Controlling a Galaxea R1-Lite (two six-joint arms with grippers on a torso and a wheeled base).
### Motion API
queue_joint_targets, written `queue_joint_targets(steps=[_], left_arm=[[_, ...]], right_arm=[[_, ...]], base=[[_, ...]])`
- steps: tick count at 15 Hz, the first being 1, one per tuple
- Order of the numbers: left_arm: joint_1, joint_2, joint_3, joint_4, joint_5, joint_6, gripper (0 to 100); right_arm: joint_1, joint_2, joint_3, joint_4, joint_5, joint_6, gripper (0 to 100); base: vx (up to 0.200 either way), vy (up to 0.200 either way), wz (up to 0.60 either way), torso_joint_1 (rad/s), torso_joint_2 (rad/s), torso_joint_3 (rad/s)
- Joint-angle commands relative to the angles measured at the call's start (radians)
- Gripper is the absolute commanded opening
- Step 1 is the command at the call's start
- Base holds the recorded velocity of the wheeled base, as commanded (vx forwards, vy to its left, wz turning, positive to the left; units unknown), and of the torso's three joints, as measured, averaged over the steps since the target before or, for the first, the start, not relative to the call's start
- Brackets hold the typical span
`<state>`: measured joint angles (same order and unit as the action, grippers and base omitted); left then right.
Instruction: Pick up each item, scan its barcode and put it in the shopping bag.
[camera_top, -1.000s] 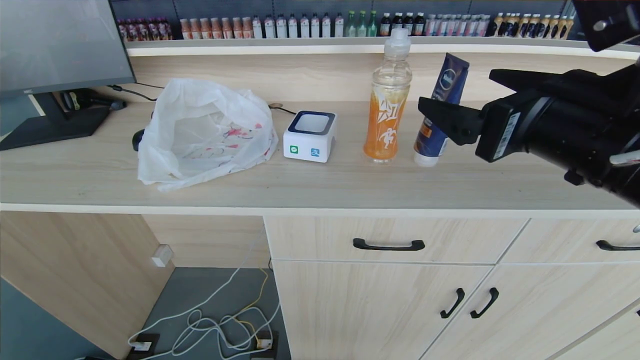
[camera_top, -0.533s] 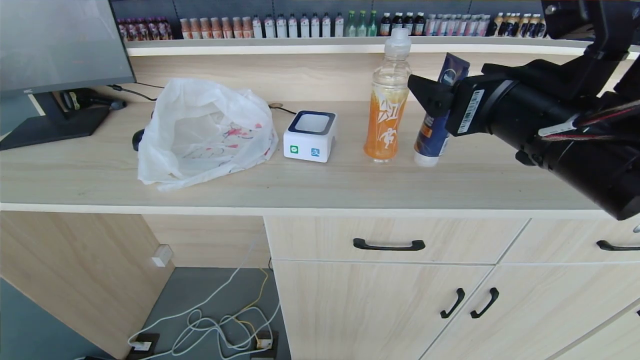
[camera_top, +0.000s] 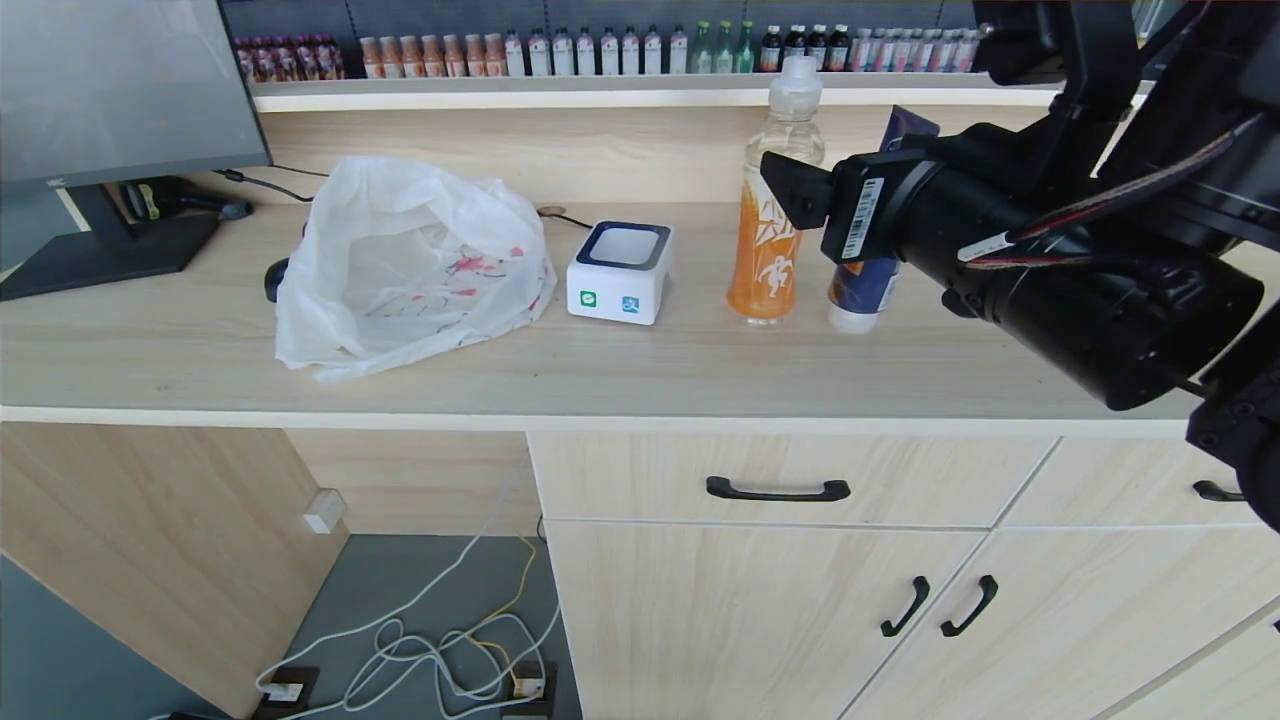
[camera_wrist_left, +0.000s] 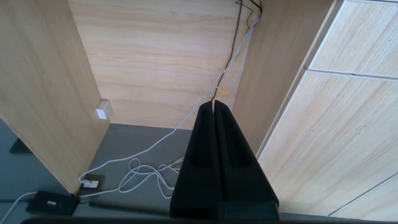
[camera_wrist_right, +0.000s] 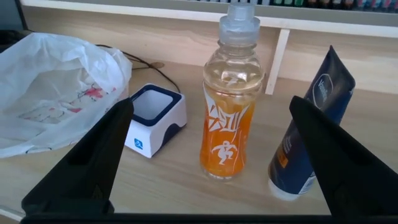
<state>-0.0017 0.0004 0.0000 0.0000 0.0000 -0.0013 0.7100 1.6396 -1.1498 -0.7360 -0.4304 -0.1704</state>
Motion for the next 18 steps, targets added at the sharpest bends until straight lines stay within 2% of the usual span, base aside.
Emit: queue_joint_targets(steps=[1,8,11,18], left_arm=[[0.000,0.000,0.000,0.000,0.000,0.000,0],[0.000,0.000,0.000,0.000,0.000,0.000,0],[0.000,0.000,0.000,0.000,0.000,0.000,0],[0.000,0.000,0.000,0.000,0.000,0.000,0]], right_arm=[[0.002,0.031,-0.022,-0.002,0.001,0.000,100],[0.006,0.085,-0.079,-0.022,-0.004,-0.003,100],[0.002,0.149,-0.149,-0.034,0.001,0.003,100],[-0.060,0.240,-0.258,-0.033,-0.001,0.002,100]], base=[[0.000,0.000,0.00,0.000,0.00,0.000],[0.000,0.000,0.00,0.000,0.00,0.000],[0.000,0.000,0.00,0.000,0.00,0.000],[0.000,0.000,0.00,0.000,0.00,0.000]])
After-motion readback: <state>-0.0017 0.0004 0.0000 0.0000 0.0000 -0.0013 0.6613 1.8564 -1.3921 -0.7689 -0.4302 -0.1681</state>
